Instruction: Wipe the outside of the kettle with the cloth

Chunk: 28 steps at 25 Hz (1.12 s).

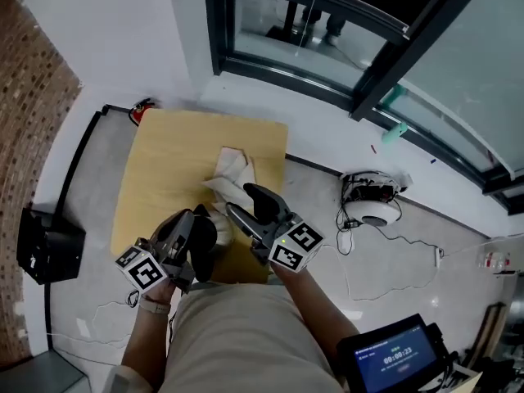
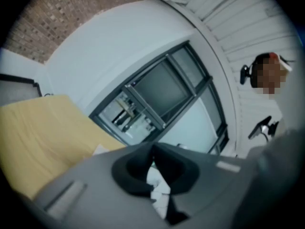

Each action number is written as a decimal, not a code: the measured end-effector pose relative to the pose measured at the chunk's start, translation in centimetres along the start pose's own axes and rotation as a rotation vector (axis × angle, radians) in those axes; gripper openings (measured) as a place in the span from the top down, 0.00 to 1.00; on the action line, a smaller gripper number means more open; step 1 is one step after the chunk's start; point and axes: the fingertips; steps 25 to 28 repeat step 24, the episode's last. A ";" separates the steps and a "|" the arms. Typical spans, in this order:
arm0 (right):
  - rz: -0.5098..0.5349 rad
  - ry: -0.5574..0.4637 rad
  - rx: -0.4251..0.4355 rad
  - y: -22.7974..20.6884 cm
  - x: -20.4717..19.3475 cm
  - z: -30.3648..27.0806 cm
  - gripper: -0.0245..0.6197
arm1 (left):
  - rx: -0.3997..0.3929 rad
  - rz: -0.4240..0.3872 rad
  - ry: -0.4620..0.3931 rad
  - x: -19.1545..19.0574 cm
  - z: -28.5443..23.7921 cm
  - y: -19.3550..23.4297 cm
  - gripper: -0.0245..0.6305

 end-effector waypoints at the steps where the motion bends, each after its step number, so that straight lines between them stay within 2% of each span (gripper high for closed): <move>1: -0.001 -0.002 -0.009 -0.3 0.1 -0.1 0.59 | 0.004 -0.017 0.001 0.3 -0.3 0.1 0.97; 2: -0.004 -0.005 -0.018 -0.6 0.2 -0.3 0.68 | 0.011 -0.032 0.006 0.5 -0.6 0.3 0.97; 3: -0.011 -0.008 -0.025 -0.9 0.4 -0.4 0.72 | 0.017 -0.049 0.017 0.5 -1.0 0.4 0.97; 10: -0.026 -0.007 -0.040 -1.1 0.7 -0.9 0.72 | 0.035 -0.256 0.150 -0.8 -2.7 0.0 0.97; 13: -0.040 -0.003 -0.046 -1.1 0.3 -0.7 0.72 | 0.034 -0.338 0.182 -1.7 -2.9 -0.5 0.97; 19: -0.055 0.003 -0.044 -1.2 0.0 -0.4 0.72 | 0.043 -0.336 0.187 -1.7 -2.9 -0.4 0.97; 24: -0.063 0.017 -0.057 -1.3 -0.5 0.1 0.72 | 0.040 -0.378 0.218 -2.5 -3.0 -0.9 0.97; 28: -0.063 0.017 -0.057 -1.3 -0.5 0.1 0.72 | 0.040 -0.378 0.218 -2.5 -3.0 -0.9 0.97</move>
Point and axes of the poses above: the fingertips, and each gripper's own axes: z backward along the fingers, y to its left, x out of its top, and after that the axes turned 5 degrees about -z, right-handed
